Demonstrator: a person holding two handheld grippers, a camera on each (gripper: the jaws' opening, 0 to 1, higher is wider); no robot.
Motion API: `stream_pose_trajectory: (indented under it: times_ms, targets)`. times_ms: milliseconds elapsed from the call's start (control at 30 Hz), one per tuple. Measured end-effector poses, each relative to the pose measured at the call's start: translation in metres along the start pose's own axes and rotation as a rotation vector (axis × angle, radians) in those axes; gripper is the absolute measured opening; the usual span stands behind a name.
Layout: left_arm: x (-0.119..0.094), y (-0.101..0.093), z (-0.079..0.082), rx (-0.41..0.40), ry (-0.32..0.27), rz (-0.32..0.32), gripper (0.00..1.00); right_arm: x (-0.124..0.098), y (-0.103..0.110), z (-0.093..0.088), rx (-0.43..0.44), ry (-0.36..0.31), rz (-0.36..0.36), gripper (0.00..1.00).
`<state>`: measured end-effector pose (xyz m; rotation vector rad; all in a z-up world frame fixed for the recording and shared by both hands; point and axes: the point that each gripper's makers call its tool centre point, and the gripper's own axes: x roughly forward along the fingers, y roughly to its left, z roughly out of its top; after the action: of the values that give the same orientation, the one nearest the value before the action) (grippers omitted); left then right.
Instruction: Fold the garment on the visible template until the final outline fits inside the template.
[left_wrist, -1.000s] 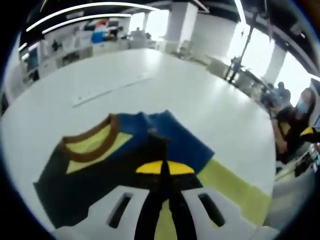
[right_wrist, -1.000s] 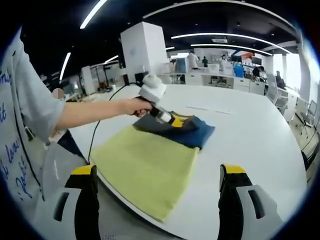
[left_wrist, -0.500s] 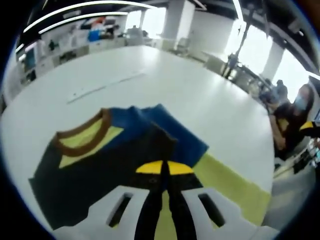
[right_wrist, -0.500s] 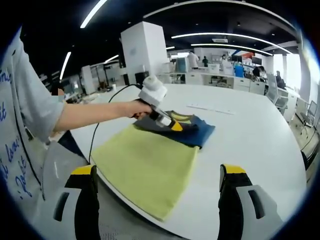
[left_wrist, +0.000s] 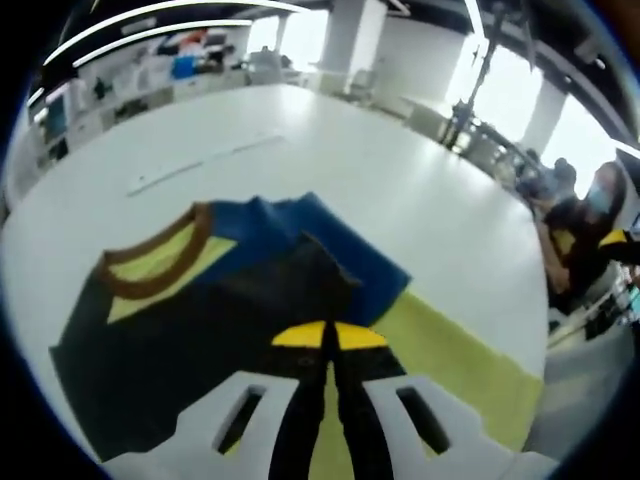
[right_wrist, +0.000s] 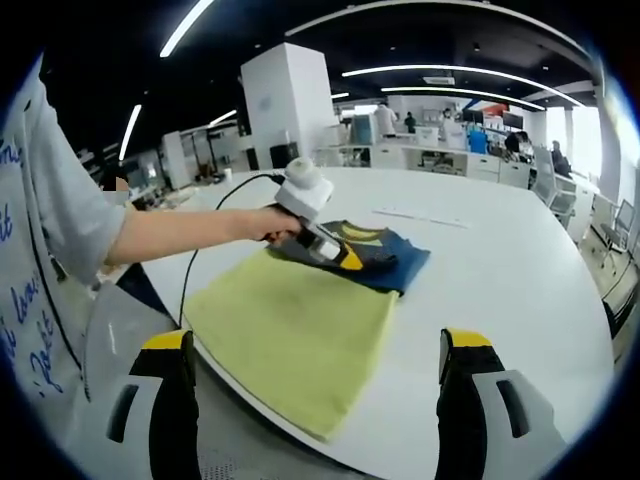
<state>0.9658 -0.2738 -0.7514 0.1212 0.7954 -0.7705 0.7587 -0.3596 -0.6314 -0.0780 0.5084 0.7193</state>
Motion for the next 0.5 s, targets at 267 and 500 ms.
stream_pose_trajectory:
  times_ms: [267,500]
  targets:
    - [0.0074,-0.0026,-0.0052,0.033,0.020,0.013,0.00,-0.0002,-0.0007,-0.0016,0.001,0.003,0.000,1.00]
    - [0.0098,-0.0021,-0.0087,0.042,0.029,0.014,0.00,-0.0003,0.0000,-0.0032,0.001,0.008,0.006,1.00]
